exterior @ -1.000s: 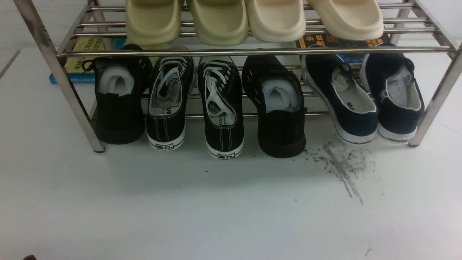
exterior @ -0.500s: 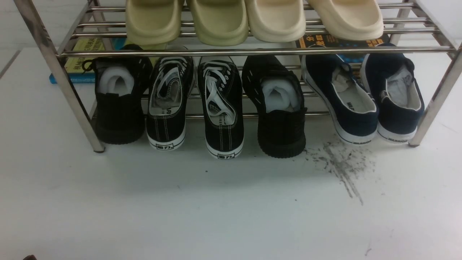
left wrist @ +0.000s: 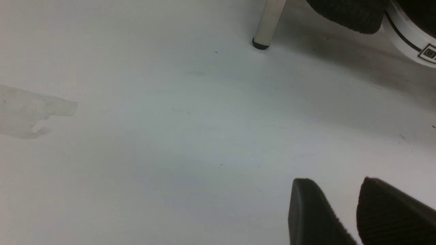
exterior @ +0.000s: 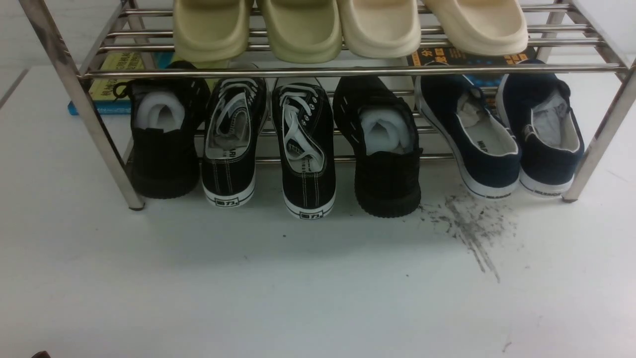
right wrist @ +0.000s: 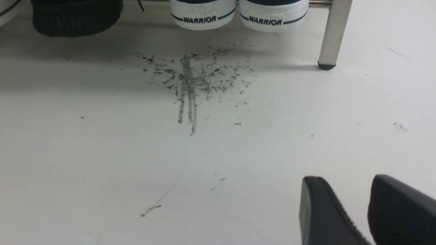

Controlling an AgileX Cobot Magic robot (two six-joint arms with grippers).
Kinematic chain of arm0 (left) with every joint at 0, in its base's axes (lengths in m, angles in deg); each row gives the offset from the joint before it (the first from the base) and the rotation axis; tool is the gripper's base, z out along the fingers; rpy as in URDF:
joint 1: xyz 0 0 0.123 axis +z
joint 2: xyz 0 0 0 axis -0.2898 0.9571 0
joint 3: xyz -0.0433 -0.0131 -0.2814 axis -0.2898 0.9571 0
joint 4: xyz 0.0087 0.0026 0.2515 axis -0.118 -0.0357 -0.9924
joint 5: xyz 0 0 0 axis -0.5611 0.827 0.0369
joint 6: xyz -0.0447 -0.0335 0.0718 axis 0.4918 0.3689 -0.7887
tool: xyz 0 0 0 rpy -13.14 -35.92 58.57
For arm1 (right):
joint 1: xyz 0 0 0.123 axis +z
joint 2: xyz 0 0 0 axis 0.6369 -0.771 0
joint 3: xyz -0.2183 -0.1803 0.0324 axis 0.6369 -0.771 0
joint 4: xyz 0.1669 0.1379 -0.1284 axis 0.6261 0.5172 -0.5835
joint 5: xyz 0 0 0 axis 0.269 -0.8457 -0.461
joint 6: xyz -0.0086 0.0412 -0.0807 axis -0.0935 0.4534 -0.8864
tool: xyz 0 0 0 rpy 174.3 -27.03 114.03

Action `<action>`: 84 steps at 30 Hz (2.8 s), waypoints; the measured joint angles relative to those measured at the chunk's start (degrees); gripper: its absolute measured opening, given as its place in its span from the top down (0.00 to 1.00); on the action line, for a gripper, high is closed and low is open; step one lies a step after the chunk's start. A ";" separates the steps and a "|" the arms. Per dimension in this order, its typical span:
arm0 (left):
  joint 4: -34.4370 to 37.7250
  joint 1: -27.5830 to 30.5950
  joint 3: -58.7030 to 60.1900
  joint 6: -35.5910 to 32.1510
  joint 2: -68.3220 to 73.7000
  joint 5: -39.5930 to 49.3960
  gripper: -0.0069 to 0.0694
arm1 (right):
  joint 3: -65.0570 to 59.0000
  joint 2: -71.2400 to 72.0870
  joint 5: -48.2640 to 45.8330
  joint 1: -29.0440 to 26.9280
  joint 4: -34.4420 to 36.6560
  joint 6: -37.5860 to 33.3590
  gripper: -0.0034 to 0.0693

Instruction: Take the shoes off the shelf with your hand on the white table.

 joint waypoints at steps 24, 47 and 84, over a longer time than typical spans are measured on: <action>0.00 0.00 0.00 0.00 0.00 0.00 0.59 | 0.81 0.00 5.30 0.00 43.14 2.79 0.68; 0.00 0.00 0.00 0.00 0.00 0.00 0.59 | 56.33 -73.43 -34.17 0.84 26.65 -14.34 0.93; 0.00 0.00 0.00 0.00 0.00 0.00 0.59 | 83.03 -105.49 -17.00 17.35 -17.06 7.12 0.39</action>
